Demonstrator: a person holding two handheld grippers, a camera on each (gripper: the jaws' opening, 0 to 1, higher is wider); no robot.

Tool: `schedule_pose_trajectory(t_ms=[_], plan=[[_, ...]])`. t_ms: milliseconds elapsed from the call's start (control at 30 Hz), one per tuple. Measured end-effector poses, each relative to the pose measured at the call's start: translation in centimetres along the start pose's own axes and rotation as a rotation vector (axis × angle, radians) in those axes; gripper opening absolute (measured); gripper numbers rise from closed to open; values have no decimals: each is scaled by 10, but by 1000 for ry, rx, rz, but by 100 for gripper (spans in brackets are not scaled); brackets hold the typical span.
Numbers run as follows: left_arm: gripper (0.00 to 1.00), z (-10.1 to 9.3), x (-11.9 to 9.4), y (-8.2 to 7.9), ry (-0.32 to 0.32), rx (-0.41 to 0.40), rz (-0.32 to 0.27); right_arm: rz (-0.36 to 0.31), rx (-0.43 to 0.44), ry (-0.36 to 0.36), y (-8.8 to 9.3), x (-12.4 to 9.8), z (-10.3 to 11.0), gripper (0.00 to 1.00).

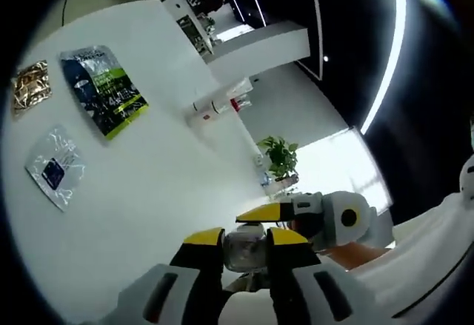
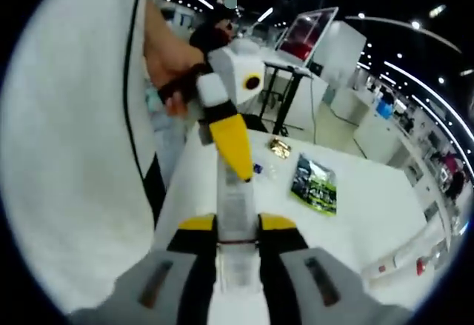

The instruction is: Arrange the skincare products in the storage area until every visible bottle or jar stands upright without overlapping.

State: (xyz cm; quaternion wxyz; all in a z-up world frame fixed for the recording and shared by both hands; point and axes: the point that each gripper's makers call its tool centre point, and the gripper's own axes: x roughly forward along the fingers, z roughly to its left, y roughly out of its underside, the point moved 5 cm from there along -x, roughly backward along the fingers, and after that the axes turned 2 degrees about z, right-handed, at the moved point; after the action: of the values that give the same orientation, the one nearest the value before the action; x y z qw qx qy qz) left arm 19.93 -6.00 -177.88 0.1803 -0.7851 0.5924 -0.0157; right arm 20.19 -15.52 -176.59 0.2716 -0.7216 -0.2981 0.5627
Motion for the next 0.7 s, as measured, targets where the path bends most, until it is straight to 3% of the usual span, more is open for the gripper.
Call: schedule_pose_trajectory(t_ms=[433,500,567,700], plan=[[22,3,-8,7,-13,43,112,7,-28,-49,-6,12,6,19],[22,4,-10,7,-20,30,118,17,38,-59,-6,14,9,20],[21,5,-11,7,-24,25,114,15,31,-53,-7,15,8,20],[21,9,-12,7,-17,-29,88,23,118,-57,-7,16,8,20]])
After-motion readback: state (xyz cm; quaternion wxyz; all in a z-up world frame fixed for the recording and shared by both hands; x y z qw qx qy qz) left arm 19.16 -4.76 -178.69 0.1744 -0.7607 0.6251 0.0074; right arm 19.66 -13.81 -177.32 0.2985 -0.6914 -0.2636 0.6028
